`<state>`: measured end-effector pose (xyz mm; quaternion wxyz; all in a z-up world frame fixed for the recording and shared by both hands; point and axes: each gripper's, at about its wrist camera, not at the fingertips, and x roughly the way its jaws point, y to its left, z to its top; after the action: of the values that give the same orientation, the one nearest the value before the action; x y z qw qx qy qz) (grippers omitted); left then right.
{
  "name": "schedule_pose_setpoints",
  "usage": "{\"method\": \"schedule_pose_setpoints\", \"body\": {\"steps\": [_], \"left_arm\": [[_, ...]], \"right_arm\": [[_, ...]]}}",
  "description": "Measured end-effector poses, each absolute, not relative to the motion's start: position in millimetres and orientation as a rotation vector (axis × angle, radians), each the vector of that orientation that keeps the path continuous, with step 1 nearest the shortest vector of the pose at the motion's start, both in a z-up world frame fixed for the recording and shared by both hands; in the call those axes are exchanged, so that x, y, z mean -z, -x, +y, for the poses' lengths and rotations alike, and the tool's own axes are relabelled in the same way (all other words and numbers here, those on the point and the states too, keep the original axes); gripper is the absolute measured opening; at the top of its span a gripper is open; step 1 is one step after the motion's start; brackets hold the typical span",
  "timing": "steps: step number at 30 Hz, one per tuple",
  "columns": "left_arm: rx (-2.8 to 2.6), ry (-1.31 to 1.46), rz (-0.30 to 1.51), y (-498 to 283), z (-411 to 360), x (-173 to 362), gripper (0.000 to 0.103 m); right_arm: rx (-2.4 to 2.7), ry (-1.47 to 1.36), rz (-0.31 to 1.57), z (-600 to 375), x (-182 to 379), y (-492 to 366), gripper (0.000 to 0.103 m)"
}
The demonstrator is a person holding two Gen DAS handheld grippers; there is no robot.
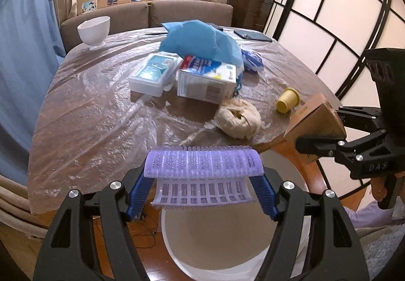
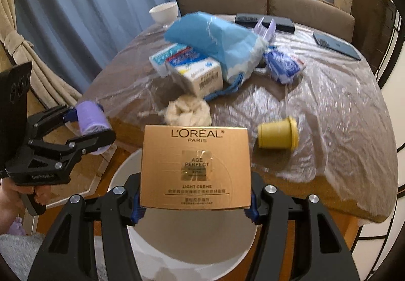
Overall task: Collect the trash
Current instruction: 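Carry the purple roller with the left tool while the right tool carries the L'Oréal box over the white bin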
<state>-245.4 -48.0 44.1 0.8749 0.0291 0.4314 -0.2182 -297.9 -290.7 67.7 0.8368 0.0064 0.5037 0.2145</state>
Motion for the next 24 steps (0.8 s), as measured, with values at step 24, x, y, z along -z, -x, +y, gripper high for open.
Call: {"method": "schedule_pose_setpoints", "body": {"steps": [24], "left_arm": [[0.516,-0.165,1.028,266,-70,-2,0.072]], "right_arm": [[-0.462,-0.012,1.222,-295,-13,317,0.059]]}}
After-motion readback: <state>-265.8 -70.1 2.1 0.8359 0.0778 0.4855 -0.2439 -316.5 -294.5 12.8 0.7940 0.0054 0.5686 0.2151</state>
